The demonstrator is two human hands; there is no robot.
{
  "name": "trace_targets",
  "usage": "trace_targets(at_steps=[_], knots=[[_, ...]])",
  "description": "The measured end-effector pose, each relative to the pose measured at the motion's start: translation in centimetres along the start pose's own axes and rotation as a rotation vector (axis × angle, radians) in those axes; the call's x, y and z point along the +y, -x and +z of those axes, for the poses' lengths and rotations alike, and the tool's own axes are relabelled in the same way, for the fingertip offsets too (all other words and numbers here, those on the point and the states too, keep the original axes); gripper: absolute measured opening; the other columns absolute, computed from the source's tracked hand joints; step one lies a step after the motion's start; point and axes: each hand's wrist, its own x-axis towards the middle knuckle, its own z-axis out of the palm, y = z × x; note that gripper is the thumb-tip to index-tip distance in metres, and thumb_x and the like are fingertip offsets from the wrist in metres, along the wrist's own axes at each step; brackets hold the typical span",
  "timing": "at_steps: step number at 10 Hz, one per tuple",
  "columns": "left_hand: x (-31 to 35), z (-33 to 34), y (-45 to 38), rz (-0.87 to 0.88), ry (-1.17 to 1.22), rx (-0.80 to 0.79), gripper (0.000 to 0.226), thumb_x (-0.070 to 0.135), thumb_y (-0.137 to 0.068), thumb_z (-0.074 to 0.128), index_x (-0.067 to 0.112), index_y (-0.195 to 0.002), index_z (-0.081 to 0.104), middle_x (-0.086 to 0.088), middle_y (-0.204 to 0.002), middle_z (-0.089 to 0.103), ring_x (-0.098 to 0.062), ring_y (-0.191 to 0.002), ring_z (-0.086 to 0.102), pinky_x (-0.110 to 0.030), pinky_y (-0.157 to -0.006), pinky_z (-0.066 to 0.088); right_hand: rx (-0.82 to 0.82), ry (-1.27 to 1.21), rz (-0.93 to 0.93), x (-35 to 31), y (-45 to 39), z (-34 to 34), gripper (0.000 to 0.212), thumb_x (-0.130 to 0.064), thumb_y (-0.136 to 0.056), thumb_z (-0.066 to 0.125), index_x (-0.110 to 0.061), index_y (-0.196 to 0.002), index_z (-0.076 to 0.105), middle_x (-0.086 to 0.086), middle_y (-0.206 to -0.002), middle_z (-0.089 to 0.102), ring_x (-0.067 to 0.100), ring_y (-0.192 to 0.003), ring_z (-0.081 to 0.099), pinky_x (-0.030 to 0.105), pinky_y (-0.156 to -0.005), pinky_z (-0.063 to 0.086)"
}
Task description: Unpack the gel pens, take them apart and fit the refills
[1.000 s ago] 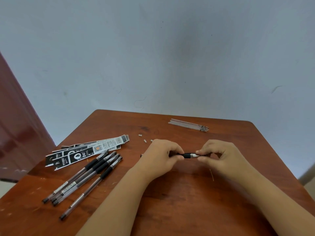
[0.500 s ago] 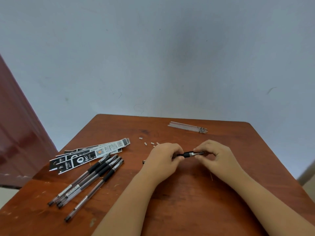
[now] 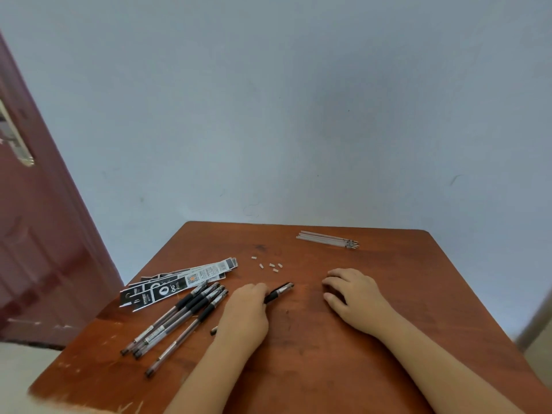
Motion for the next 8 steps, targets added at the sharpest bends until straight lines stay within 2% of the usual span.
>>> trace_targets(at_steps=[1, 2, 5, 8], knots=[[-1.4, -1.0, 1.5, -0.151, -0.086, 0.069, 0.020, 0.015, -0.091, 0.043, 0.016, -0.109, 0.054, -0.003, -0.111, 0.059, -0.019, -0.104, 0.054, -0.028, -0.084, 0.043, -0.025, 0.021, 0.013, -0.1, 0.0, 0.1, 0.040, -0.038, -0.093, 0.034, -0.027, -0.131, 0.038, -0.006, -0.144, 0.031, 0.013, -0.135, 0.022, 0.034, -0.110, 0.019], [-2.5, -1.9, 2.7, -0.246, -0.128, 0.103, 0.024, 0.025, -0.091, 0.048, 0.020, -0.113, 0.054, -0.003, -0.111, 0.061, -0.018, -0.104, 0.055, -0.028, -0.082, 0.046, -0.046, 0.040, 0.017, -0.2, 0.1, 0.0, 0.041, -0.040, -0.093, 0.031, -0.027, -0.133, 0.034, -0.006, -0.146, 0.028, 0.014, -0.136, 0.020, 0.035, -0.111, 0.017], [-4.2, -2.1, 4.4, -0.274, -0.129, 0.134, 0.022, 0.020, -0.092, 0.045, 0.016, -0.110, 0.057, -0.001, -0.110, 0.062, -0.020, -0.105, 0.054, -0.030, -0.084, 0.045, -0.066, 0.063, 0.032, -0.6, 0.4, -0.2, 0.043, -0.041, -0.093, 0.030, -0.028, -0.134, 0.033, -0.004, -0.147, 0.027, 0.015, -0.136, 0.020, 0.035, -0.111, 0.018], [-3.8, -2.1, 5.2, -0.267, -0.253, 0.166, 0.031, 0.013, -0.091, 0.042, 0.021, -0.120, 0.049, 0.003, -0.120, 0.055, -0.016, -0.114, 0.046, -0.025, -0.088, 0.042, -0.065, 0.049, 0.022, -0.4, 0.5, -0.1, 0.044, -0.041, -0.093, 0.029, -0.027, -0.135, 0.032, -0.005, -0.148, 0.026, 0.015, -0.137, 0.019, 0.034, -0.112, 0.017]])
